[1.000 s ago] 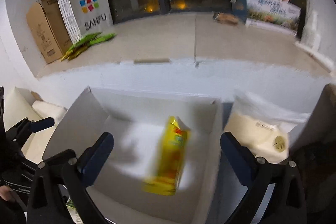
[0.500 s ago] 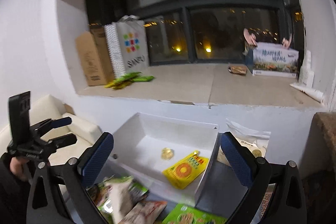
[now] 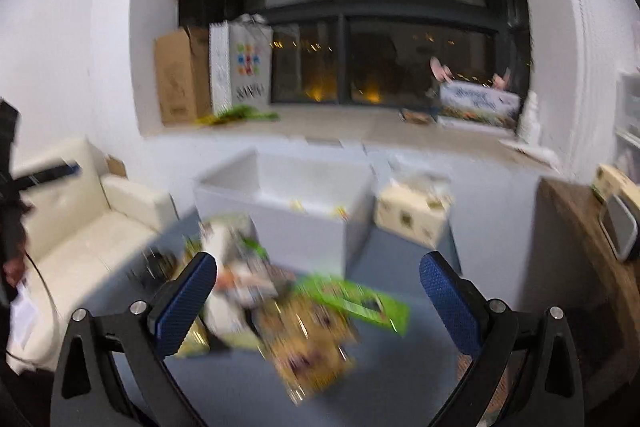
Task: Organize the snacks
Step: 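Grasp the green seaweed packet from the pile with the right gripper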
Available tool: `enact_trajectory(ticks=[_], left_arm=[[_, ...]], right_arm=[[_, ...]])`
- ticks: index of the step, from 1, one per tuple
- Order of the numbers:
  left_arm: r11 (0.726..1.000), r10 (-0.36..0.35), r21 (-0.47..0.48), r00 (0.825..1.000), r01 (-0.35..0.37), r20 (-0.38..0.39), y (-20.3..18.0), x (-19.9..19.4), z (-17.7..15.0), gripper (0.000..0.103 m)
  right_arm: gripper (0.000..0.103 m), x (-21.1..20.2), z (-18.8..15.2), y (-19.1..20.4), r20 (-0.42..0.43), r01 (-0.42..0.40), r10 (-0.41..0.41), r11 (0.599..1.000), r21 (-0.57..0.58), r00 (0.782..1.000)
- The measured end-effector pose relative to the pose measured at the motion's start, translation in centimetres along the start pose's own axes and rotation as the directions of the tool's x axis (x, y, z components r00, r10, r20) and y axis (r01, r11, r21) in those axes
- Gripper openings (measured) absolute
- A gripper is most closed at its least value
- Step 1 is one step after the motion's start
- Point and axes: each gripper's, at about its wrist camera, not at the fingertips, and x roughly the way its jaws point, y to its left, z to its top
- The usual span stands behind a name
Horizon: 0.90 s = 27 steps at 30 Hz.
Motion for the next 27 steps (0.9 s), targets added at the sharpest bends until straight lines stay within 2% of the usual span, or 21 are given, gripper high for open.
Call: enact_trajectory(ticks=[3, 5, 8, 10, 14, 17, 18, 22, 25, 27], left_arm=[[1.000, -0.030, 0.000, 1.000, 0.030, -0.006, -0.6, 0.2, -0.4, 0.103], [0.998, -0.060, 0.007, 0.998, 0.060, -0.003, -1.1, 0.4, -0.4, 0.103], [0.995, -0.092, 0.047, 0.996, 0.092, -0.008, -2.2, 0.7, -0.4, 0.103], [0.992, -0.106, 0.067, 0.994, 0.107, -0.013, -2.8, 0.9, -0.4, 0.103], [0.987, -0.146, 0.065, 0.989, 0.148, -0.028, -3.2, 1.5, -0.7, 0.103], [0.988, -0.141, 0.060, 0.989, 0.143, -0.040, -3.0, 1.9, -0.8, 0.103], [0.988, -0.141, 0.057, 0.989, 0.143, -0.046, -2.9, 2.0, -0.9, 0.103], [0.990, -0.137, 0.034, 0.989, 0.139, -0.063, -1.8, 2.4, -1.4, 0.103], [0.994, -0.111, -0.003, 0.990, 0.111, -0.084, -0.4, 2.7, -1.9, 0.103], [0.995, -0.103, -0.024, 0.991, 0.102, -0.089, 0.3, 2.7, -2.3, 0.103]], right_arm=[[0.103, 1.8, -2.2, -1.5, -0.097, 0.049, -0.050, 0.999, -0.019, 0.994], [0.103, 3.1, -3.0, -2.6, -0.141, 0.036, -0.042, 0.998, -0.042, 0.989], [0.103, 5.9, -3.3, -4.3, -0.191, -0.067, 0.048, 0.993, -0.095, 0.980], [0.103, 8.6, -2.9, -5.5, -0.256, -0.162, 0.128, 0.980, -0.116, 0.958], [0.103, 13.1, -1.6, -6.1, -0.340, -0.233, 0.158, 0.953, -0.195, 0.927], [0.103, 16.5, -1.0, -6.1, -0.407, -0.304, 0.189, 0.922, -0.241, 0.894], [0.103, 17.5, -0.9, -6.0, -0.430, -0.326, 0.199, 0.913, -0.244, 0.881], [0.103, 21.5, -1.0, -6.9, -0.535, -0.473, 0.330, 0.868, -0.153, 0.778], [0.103, 23.5, -1.4, -7.4, -0.573, -0.517, 0.378, 0.851, -0.095, 0.727], [0.103, 24.4, -1.8, -7.7, -0.589, -0.553, 0.433, 0.833, -0.028, 0.682]])
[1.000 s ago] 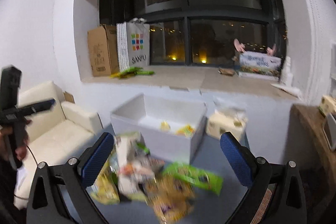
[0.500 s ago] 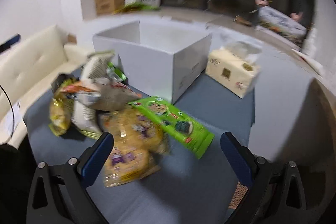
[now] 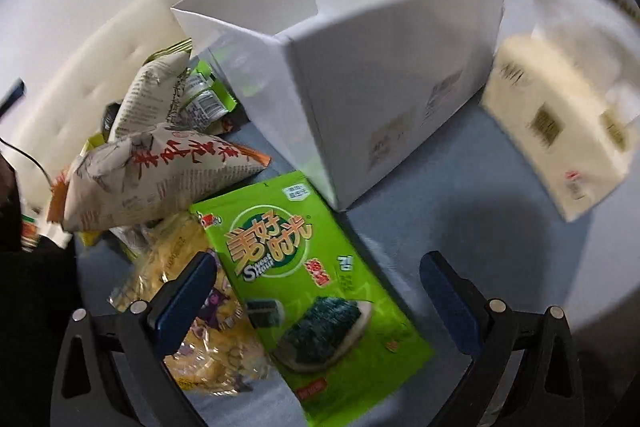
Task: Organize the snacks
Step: 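Grasp the green seaweed packet from the pile with the right gripper, then drop the seaweed packet in the box while the left gripper drops a grey packet in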
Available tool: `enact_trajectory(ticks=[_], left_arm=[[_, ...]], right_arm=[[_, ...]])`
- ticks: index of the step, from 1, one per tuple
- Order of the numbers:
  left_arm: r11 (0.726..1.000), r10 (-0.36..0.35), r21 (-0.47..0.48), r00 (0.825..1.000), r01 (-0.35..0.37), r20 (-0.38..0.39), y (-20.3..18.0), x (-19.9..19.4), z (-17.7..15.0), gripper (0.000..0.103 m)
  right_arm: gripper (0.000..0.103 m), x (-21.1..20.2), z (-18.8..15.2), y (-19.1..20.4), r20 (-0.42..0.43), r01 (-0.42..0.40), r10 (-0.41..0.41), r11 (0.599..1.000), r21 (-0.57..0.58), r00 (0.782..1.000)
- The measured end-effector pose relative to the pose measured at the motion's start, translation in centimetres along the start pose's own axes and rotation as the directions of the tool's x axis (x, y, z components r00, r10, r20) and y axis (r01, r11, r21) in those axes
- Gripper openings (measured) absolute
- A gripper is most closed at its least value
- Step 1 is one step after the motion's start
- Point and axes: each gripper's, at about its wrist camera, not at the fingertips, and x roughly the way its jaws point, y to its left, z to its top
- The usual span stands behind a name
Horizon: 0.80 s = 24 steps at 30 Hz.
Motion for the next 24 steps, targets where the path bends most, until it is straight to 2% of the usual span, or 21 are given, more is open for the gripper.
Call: enact_trajectory(ticks=[1, 3, 5, 6, 7, 10, 13, 16, 18, 19, 24], left_arm=[[1.000, 0.010, -0.014, 1.000, -0.010, -0.003, 0.5, 0.0, -0.2, 0.103], [0.999, 0.023, -0.040, 1.000, -0.023, -0.011, 1.2, 0.1, -0.5, 0.103], [0.997, 0.033, -0.068, 0.999, -0.033, -0.012, 1.9, 0.1, -0.8, 0.103], [0.996, 0.033, -0.079, 0.999, -0.034, -0.013, 2.1, 0.2, -0.9, 0.103], [0.995, 0.038, -0.088, 0.999, -0.039, -0.014, 2.4, 0.2, -1.0, 0.103], [0.995, 0.052, -0.087, 0.999, -0.053, -0.014, 2.6, 0.0, -1.4, 0.103], [0.994, 0.066, -0.089, 0.998, -0.068, -0.025, 2.8, 0.2, -1.7, 0.103], [0.990, 0.084, -0.106, 0.996, -0.088, -0.041, 3.5, 0.5, -2.2, 0.103], [0.989, 0.097, -0.110, 0.993, -0.103, -0.062, 3.9, 1.0, -2.6, 0.103], [0.987, 0.114, -0.107, 0.991, -0.121, -0.070, 4.1, 1.3, -2.9, 0.103], [0.973, 0.177, -0.119, 0.972, -0.197, -0.157, 6.1, 4.4, -4.1, 0.103]], right_arm=[[0.103, 0.4, -0.1, -0.1, -0.007, -0.046, 0.046, 0.999, 0.005, 0.999], [0.103, 1.4, -0.5, -0.1, -0.041, -0.044, 0.044, 0.999, -0.010, 0.998], [0.103, 1.5, -0.7, -0.3, -0.023, -0.056, 0.056, 0.998, -0.006, 0.998], [0.099, 1.4, -0.9, -0.5, -0.017, -0.060, 0.060, 0.998, 0.001, 0.998], [0.089, 1.1, -1.1, -0.6, -0.012, -0.048, 0.048, 0.999, 0.000, 0.999], [0.075, 0.3, -1.6, -1.0, -0.017, -0.069, 0.070, 0.997, 0.019, 0.997], [0.066, -0.9, -2.3, 0.6, -0.001, -0.014, 0.014, 1.000, -0.021, 1.000], [0.065, -3.2, -3.2, 2.6, 0.083, 0.070, -0.068, 0.997, -0.022, 0.994], [0.065, -4.4, -4.0, 3.7, 0.124, 0.096, -0.095, 0.995, -0.004, 0.988], [0.065, -5.1, -4.7, 4.5, 0.142, 0.139, -0.138, 0.990, 0.002, 0.980], [0.065, -7.5, -6.6, 6.7, 0.223, 0.197, -0.228, 0.968, 0.155, 0.948]])
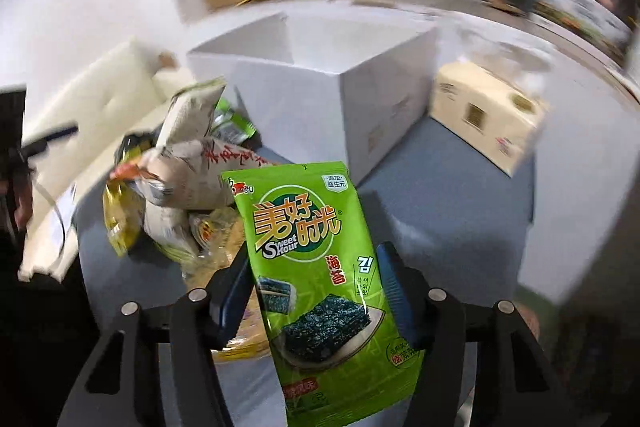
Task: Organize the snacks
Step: 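Drop the seaweed packet in the box while the left gripper drops a grey packet in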
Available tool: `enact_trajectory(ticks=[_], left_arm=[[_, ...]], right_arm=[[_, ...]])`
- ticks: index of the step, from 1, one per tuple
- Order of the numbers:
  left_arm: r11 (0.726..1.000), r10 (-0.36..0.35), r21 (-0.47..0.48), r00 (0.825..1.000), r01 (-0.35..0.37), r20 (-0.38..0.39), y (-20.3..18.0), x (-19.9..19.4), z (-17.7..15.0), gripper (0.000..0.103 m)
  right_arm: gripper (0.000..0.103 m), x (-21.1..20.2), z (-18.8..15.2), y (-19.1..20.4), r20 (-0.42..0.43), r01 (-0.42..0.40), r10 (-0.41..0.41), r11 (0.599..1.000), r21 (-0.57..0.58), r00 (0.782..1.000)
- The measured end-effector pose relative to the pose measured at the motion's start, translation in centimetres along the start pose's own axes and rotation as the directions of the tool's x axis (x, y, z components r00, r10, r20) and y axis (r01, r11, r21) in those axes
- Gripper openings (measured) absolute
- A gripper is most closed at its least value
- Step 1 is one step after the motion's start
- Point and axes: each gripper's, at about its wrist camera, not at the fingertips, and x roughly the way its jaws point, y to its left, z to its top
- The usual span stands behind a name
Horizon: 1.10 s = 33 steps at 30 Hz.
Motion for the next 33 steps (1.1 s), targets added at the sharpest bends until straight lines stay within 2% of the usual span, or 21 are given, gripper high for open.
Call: enact_trajectory(ticks=[5, 11, 14, 15, 16, 17, 18, 21, 23, 26, 30, 33], left_arm=[[1.000, 0.018, -0.021, 0.998, -0.019, -0.065, 1.8, 3.8, 0.2, 0.103], [0.999, 0.053, 0.008, 0.990, -0.053, -0.134, 3.1, 7.7, 0.4, 0.103], [0.999, 0.047, 0.005, 0.987, -0.046, -0.155, 3.6, 8.7, 0.3, 0.103], [0.999, 0.048, 0.006, 0.986, -0.047, -0.161, 3.8, 8.9, 0.3, 0.100], [0.999, 0.034, 0.007, 0.983, -0.033, -0.178, 3.8, 9.2, 0.1, 0.086], [0.998, 0.058, 0.016, 0.983, -0.056, -0.175, 3.7, 9.2, 0.0, 0.068], [0.997, 0.072, 0.024, 0.983, -0.069, -0.168, 3.7, 9.1, -0.1, 0.067], [1.000, 0.030, 0.003, 0.992, -0.030, -0.124, 3.8, 7.9, -0.4, 0.062], [0.998, 0.054, 0.027, 0.995, -0.052, -0.083, 3.3, 6.5, -0.5, 0.061], [1.000, 0.018, 0.007, 1.000, -0.018, -0.008, 2.7, 3.8, -0.1, 0.060], [0.999, -0.024, 0.034, 0.996, 0.021, 0.090, 0.7, 0.7, 1.7, 0.059], [0.996, -0.055, 0.070, 0.990, 0.047, 0.130, -0.9, -0.5, 4.1, 0.059]], right_arm=[[0.065, -3.5, -1.5, 2.9, 0.118, 0.043, -0.053, 0.996, 0.084, 0.992], [0.065, -6.7, -2.6, 6.7, 0.221, 0.012, -0.043, 0.990, 0.143, 0.974], [0.065, -6.8, -2.7, 8.3, 0.234, -0.008, -0.030, 0.988, 0.156, 0.972], [0.065, -7.0, -2.8, 8.7, 0.243, -0.005, -0.034, 0.987, 0.158, 0.969], [0.065, -7.2, -2.9, 9.1, 0.245, -0.006, -0.033, 0.988, 0.156, 0.969], [0.065, -7.3, -3.0, 9.4, 0.245, -0.006, -0.032, 0.988, 0.153, 0.969], [0.065, -7.5, -3.1, 9.8, 0.248, 0.000, -0.038, 0.989, 0.151, 0.968], [0.065, -7.3, -3.1, 10.6, 0.249, -0.016, -0.021, 0.990, 0.143, 0.968], [0.065, -6.9, -3.1, 10.9, 0.245, -0.020, -0.014, 0.990, 0.138, 0.969], [0.065, -6.4, -2.8, 11.1, 0.238, -0.017, -0.017, 0.990, 0.141, 0.971], [0.065, -6.2, -1.9, 11.0, 0.252, -0.011, -0.032, 0.986, 0.167, 0.967], [0.065, -6.3, -0.5, 10.7, 0.276, -0.003, -0.050, 0.982, 0.188, 0.960]])
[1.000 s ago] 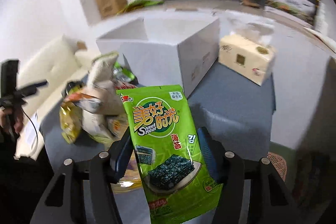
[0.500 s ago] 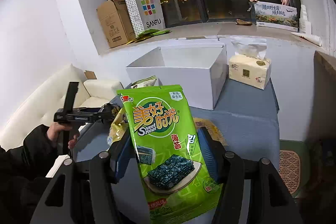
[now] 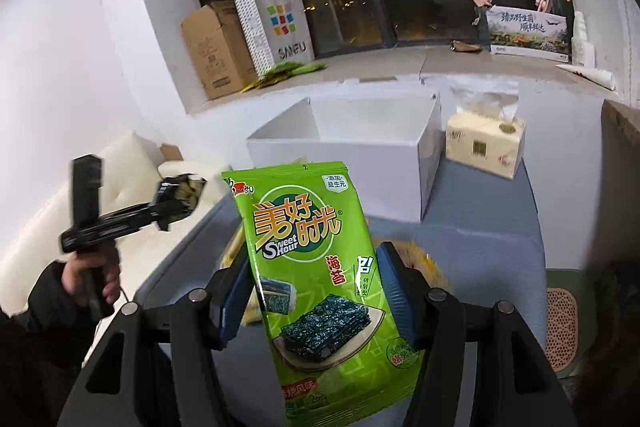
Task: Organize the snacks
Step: 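Drop the seaweed packet in the box while the left gripper drops a grey packet in, then grasp the white-and-orange chip bag with the right gripper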
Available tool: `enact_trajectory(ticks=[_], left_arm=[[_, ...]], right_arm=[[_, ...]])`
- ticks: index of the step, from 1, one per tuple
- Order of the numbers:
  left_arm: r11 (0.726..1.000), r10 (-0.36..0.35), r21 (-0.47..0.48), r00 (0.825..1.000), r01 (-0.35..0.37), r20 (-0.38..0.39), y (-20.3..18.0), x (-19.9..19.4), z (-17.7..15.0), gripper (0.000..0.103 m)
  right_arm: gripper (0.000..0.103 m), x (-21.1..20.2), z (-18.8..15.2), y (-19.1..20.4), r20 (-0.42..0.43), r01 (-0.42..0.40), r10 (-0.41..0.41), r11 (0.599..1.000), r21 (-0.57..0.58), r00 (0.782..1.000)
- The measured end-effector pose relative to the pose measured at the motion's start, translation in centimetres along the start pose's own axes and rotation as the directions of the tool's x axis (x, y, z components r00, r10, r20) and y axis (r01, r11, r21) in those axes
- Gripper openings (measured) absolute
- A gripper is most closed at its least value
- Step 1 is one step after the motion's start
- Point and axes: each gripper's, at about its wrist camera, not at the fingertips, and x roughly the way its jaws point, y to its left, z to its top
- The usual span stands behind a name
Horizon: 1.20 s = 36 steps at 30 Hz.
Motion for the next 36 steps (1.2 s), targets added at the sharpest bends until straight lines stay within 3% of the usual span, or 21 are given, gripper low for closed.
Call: enact_trajectory(ticks=[7, 12, 15, 19, 21, 22, 23, 24, 25, 27, 36], left_arm=[[0.999, -0.024, 0.048, 0.998, 0.022, 0.050, -0.9, 3.3, 8.8, 0.059], [0.996, 0.031, 0.083, 0.999, -0.029, -0.025, -1.3, 11.7, 14.9, 0.059], [0.993, 0.073, 0.098, 0.992, -0.062, -0.103, -0.9, 16.9, 16.2, 0.059], [0.990, 0.119, 0.094, 0.978, -0.104, -0.171, 0.0, 21.3, 16.0, 0.060], [0.987, 0.143, 0.102, 0.970, -0.125, -0.196, 0.1, 22.5, 15.5, 0.065], [0.986, 0.151, 0.105, 0.966, -0.132, -0.209, 0.1, 23.0, 15.4, 0.076], [0.984, 0.166, 0.107, 0.963, -0.146, -0.212, 0.0, 23.4, 15.3, 0.092], [0.981, 0.184, 0.103, 0.962, -0.166, -0.203, 0.1, 23.4, 15.2, 0.100], [0.980, 0.190, 0.099, 0.962, -0.173, -0.197, 0.2, 23.2, 15.1, 0.103], [0.980, 0.190, 0.090, 0.961, -0.175, -0.202, 0.4, 22.7, 15.1, 0.103], [0.985, 0.159, 0.089, 0.983, -0.151, -0.095, 0.1, 17.3, 15.6, 0.103]], right_arm=[[0.065, 2.1, 7.6, -0.6, 0.074, 0.059, -0.061, 0.998, 0.023, 0.995], [0.065, 7.2, 13.8, -1.5, 0.048, 0.150, -0.152, 0.988, 0.044, 0.987], [0.065, 12.0, 16.8, -2.8, -0.017, 0.210, -0.209, 0.976, 0.066, 0.978], [0.065, 17.3, 18.3, -4.7, -0.103, 0.294, -0.286, 0.953, 0.070, 0.953], [0.066, 18.9, 18.4, -5.6, -0.140, 0.298, -0.284, 0.950, 0.090, 0.949], [0.068, 19.6, 18.4, -6.1, -0.151, 0.301, -0.285, 0.948, 0.100, 0.947], [0.071, 20.1, 18.4, -6.3, -0.159, 0.309, -0.292, 0.946, 0.100, 0.943], [0.077, 20.6, 18.3, -6.6, -0.160, 0.309, -0.291, 0.946, 0.100, 0.943], [0.093, 21.0, 18.1, -6.8, -0.162, 0.292, -0.274, 0.951, 0.098, 0.948], [0.103, 21.4, 17.9, -7.2, -0.174, 0.296, -0.275, 0.949, 0.109, 0.945], [0.103, 17.5, 18.2, -6.8, -0.062, 0.250, -0.244, 0.961, 0.121, 0.968]])
